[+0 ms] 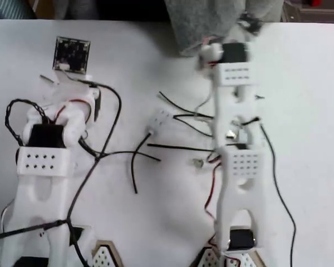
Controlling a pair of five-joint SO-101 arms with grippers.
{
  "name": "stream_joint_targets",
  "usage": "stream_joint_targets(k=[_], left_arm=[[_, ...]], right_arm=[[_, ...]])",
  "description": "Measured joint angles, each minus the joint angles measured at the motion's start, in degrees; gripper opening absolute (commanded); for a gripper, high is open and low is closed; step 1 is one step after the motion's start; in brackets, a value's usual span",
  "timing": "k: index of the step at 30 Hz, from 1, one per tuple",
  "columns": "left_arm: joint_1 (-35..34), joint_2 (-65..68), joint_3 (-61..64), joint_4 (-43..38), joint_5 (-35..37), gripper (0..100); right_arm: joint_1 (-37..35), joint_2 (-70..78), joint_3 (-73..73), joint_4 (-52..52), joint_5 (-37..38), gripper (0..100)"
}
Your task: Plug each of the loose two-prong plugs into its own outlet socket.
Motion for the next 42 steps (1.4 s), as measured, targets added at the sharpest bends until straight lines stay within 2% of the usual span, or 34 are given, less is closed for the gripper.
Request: stream_joint_targets(k=[3,8,13,17,21,25,34,42], left_arm=[[0.0,6.1,-5.9,2.2,0.0,2],[0.2,22.8,-19.8,9.4,1.7,2],[1.8,37.2,-37.1,19.3,10.9,2],[5.3,44.8,-49.6,25.5,19.7,2],[9.8,50.4,-56.7,30.2,25.8,2],[13.7,53.2,-59.2,34.3,33.8,2],[20.0,53.6,-59.3,36.3,64.3,2],[22.7,53.9,-55.0,28.7,71.1,2]], right_arm=[[6.2,0.0,5.0,0.0,6.1,36.9],[15.6,1.2,13.6,0.0,9.1,36.9],[21.0,4.3,22.2,-0.4,9.5,36.9],[21.9,6.2,24.5,-0.5,9.5,36.9],[22.8,7.6,25.0,-0.5,9.9,36.9],[22.8,7.6,25.0,-0.5,9.9,36.8],[22.8,7.7,25.0,-0.5,9.9,36.8],[22.8,7.7,25.0,-0.5,9.9,36.8]])
